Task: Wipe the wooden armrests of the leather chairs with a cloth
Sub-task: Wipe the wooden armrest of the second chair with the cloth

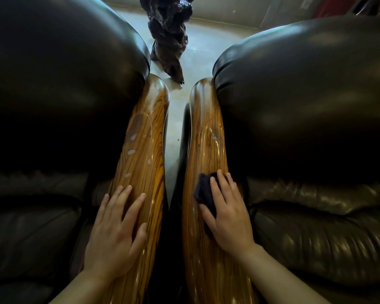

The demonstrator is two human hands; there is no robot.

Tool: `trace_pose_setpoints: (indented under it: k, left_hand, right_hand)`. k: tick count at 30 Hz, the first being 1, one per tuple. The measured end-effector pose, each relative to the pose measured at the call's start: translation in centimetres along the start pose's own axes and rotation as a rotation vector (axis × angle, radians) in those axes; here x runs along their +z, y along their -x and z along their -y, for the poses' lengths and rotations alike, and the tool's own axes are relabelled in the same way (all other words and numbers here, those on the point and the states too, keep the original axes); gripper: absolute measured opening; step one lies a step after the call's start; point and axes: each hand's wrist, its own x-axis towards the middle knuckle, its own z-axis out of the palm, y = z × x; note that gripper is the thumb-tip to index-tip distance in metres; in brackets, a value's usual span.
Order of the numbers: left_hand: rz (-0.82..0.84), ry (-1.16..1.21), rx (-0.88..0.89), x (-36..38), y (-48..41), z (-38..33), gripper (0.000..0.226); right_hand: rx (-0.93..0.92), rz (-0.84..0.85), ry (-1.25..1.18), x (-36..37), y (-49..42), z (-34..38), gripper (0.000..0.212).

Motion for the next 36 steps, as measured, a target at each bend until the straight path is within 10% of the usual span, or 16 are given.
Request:
trace_pose_setpoints:
  k: [5, 11, 19, 29, 36]
  left_hand:
    - [-0.015, 0.02, -0.032, 0.1, 0.2, 0.0, 0.064]
    - [-0.013, 0.034, -0.049, -0.1, 0.0, 0.0, 0.064]
    - [-0.006, 0.027, -0.046, -0.1, 0.0, 0.0, 0.065]
    - [0.008, 0.029, -0.049, -0.5, 0.1, -0.4, 0.064]
    - [0.011, 0.028, -0.043, -0.3, 0.1, -0.2, 0.064]
  right_hand:
    - [0.35, -0.02, -0.177, -0.8, -7.4, 0.6, 0.064]
    - [-0.172, 0.02, -0.122, -1.3, -3.4, -1.6, 0.056]
    - [0.55, -0.216, -0.665, -2.0, -14.7, -0.8, 0.041]
    - [0.012, -0.009, -0.164, -1.9, -6.8, -1.6, 0.055]
    - [-0.063, -0.183, -0.214, -3.4, -8.0, -2.1, 0.035]
